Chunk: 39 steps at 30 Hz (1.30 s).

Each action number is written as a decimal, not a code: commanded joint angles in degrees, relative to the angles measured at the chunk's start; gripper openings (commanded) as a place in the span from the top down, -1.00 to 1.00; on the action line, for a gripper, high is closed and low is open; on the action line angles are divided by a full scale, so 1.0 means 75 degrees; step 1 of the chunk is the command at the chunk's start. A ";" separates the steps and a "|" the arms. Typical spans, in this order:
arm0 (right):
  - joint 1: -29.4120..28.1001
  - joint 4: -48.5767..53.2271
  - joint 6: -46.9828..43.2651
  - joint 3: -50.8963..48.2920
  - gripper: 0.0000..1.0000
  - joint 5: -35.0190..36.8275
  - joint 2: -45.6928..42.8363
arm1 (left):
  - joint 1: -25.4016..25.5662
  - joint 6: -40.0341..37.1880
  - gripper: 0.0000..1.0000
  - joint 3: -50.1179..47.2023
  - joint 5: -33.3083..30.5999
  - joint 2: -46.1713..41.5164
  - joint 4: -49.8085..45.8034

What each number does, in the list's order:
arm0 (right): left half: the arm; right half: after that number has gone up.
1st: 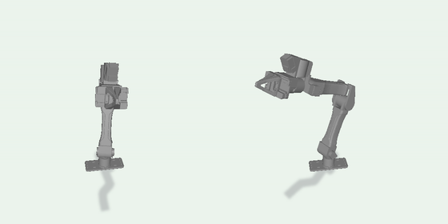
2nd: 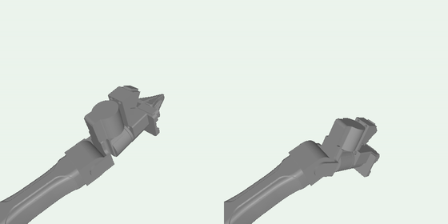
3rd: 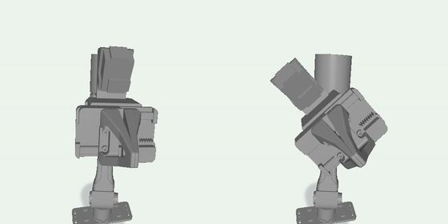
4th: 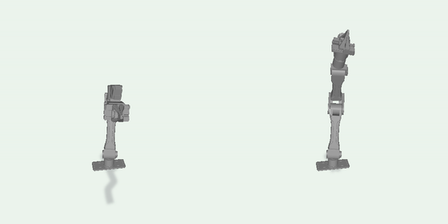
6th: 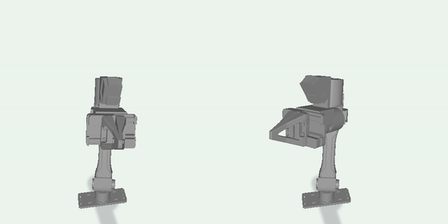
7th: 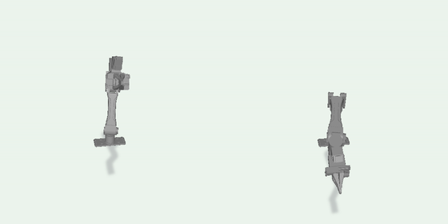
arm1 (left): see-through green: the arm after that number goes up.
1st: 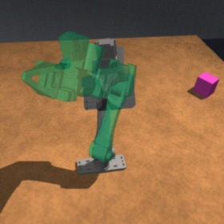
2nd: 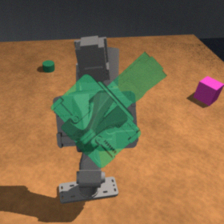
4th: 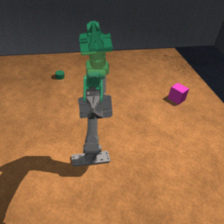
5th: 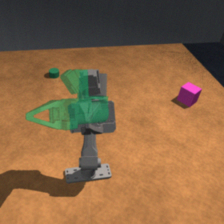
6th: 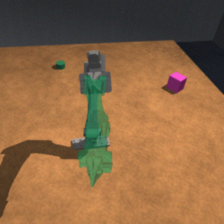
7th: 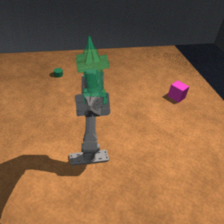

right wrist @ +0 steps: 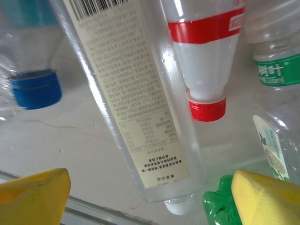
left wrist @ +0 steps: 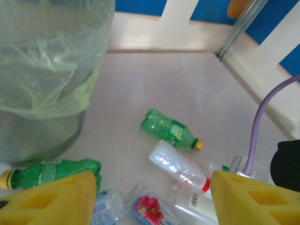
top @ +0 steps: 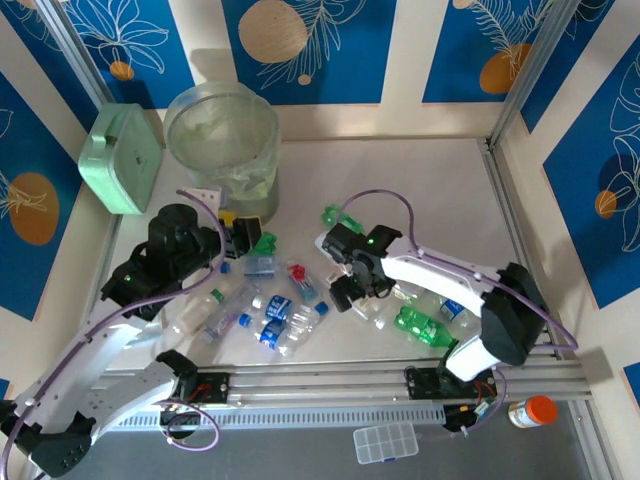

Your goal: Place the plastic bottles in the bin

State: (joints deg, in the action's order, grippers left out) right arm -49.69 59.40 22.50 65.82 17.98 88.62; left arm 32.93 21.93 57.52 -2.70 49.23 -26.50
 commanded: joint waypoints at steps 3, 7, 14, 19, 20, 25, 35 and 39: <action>-0.0136 0.0383 -0.0387 0.0312 -0.78 -0.0320 0.0791 | -0.0030 -0.0104 -0.28 -0.0292 0.0268 -0.0061 0.0448; -0.0024 0.0332 -0.0535 0.0349 -0.78 -0.0312 0.1287 | -0.0066 -0.0158 -0.28 -0.0286 0.0409 -0.0083 0.0420; -0.0065 0.0138 -0.0828 0.0538 -0.56 -0.0601 0.1717 | -0.0078 -0.0158 -0.28 -0.0333 0.0535 -0.0178 0.0456; -0.0031 -0.0005 -0.0911 0.0566 -0.39 -0.0701 0.1861 | -0.0090 -0.0135 -0.28 -0.0345 0.0594 -0.0184 0.0463; -0.0015 -0.0049 -0.0910 0.0530 -0.36 -0.0704 0.1860 | -0.0090 -0.0135 -0.28 -0.0345 0.0588 -0.0189 0.0463; 0.0007 -0.0154 -0.0915 0.0342 -0.19 -0.0860 0.1696 | -0.0101 -0.0147 -0.28 -0.0368 0.0542 -0.0218 0.0440; -0.0194 0.0358 -0.0727 0.0402 -0.11 -0.1229 -0.0083 | -0.0137 -0.0108 -0.33 -0.0405 0.0581 -0.0142 0.0540; -0.0184 0.0365 -0.0733 0.0519 -0.11 -0.1485 -0.1230 | -0.0131 0.0023 -0.41 -0.0532 0.2075 -0.0099 0.1285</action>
State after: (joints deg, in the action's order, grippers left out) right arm -50.81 60.10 16.51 68.51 10.22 84.68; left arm 32.36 22.06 54.43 3.84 48.49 -22.61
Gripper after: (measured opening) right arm 0.559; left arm 0.698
